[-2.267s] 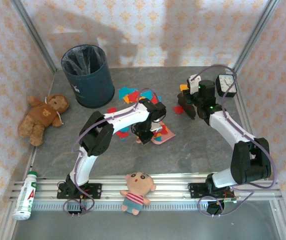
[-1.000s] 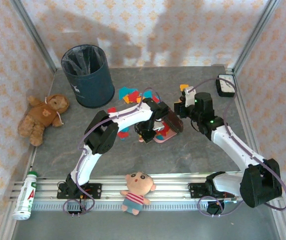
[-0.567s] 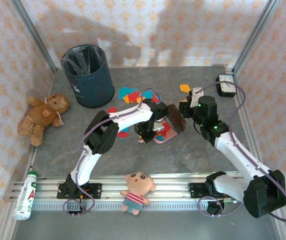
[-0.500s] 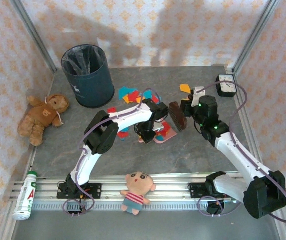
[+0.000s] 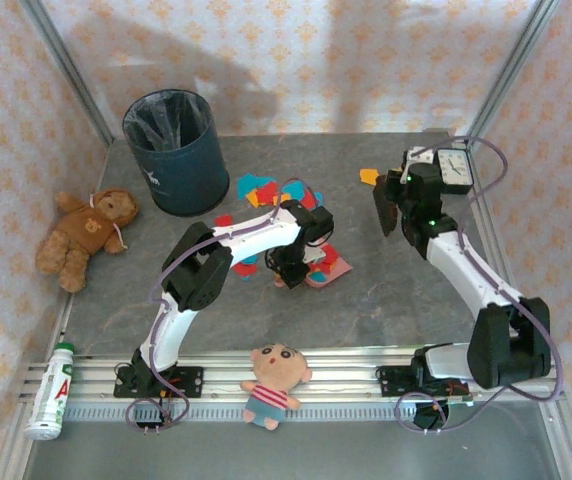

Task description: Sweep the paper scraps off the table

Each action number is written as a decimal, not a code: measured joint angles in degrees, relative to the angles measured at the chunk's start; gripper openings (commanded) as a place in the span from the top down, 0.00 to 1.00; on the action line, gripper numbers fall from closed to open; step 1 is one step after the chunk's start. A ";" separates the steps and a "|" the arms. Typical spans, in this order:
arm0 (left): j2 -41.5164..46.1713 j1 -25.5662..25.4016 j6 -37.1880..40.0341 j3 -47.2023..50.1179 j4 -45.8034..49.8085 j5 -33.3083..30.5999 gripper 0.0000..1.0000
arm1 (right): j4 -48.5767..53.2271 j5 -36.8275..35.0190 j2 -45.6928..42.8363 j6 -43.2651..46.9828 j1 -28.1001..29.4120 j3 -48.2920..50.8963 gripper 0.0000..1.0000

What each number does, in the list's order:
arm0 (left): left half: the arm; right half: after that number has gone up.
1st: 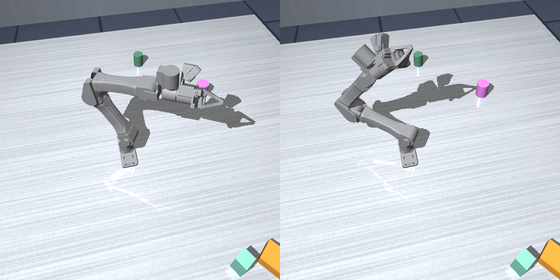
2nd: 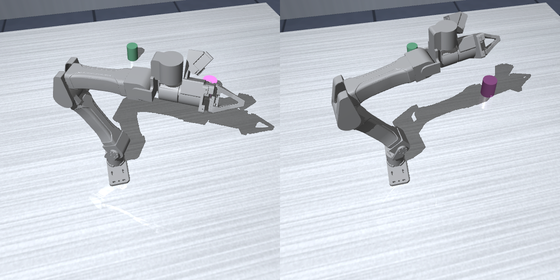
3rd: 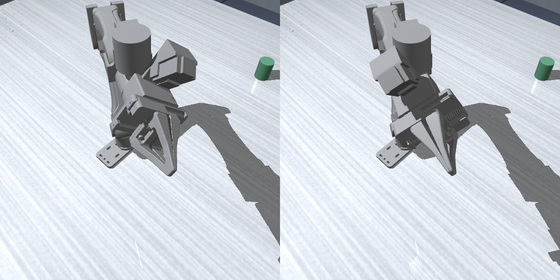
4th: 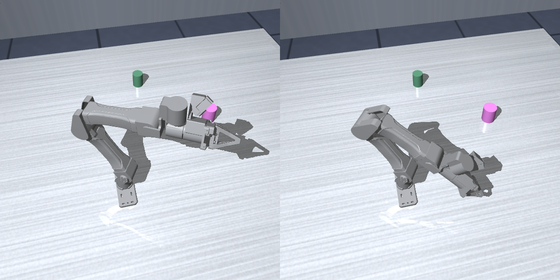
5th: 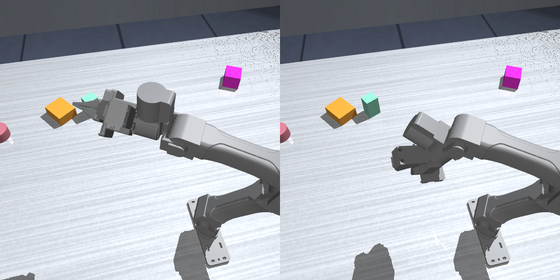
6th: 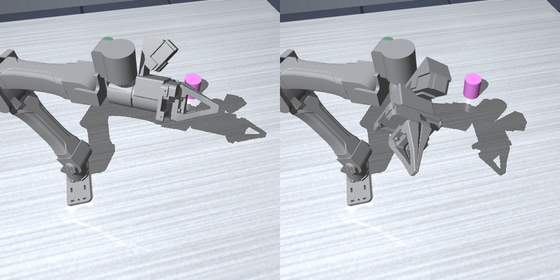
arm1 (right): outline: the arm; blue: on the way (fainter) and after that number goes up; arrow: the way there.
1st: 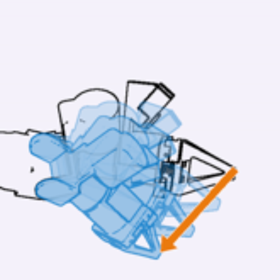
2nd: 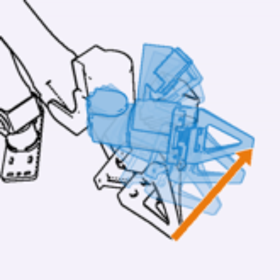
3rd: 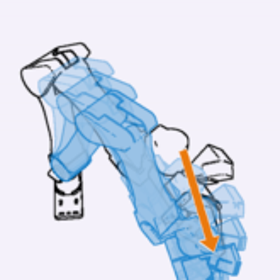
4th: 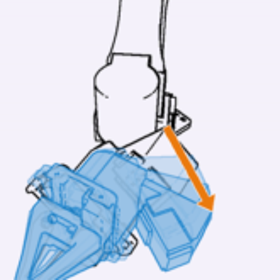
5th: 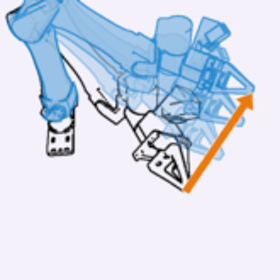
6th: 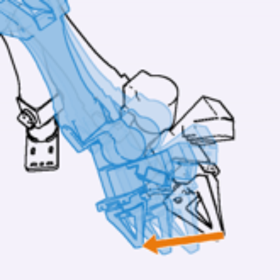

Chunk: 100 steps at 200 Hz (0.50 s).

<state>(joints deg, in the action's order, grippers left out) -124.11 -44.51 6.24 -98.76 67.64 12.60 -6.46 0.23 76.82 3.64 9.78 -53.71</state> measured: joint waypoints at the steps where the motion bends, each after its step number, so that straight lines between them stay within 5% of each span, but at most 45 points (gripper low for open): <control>1: 0.00 0.00 0.00 0.00 -0.02 0.02 1.00 | -0.07 -0.07 0.09 0.07 -0.04 -0.09 1.00; 100: 0.66 0.00 -0.33 1.27 -0.68 0.00 1.00 | -6.60 -6.51 19.54 6.54 -2.03 -15.76 1.00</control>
<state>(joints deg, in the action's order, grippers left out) -123.46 -44.51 5.91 -97.49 66.96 12.60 -13.06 -6.28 96.36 10.17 7.75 -69.47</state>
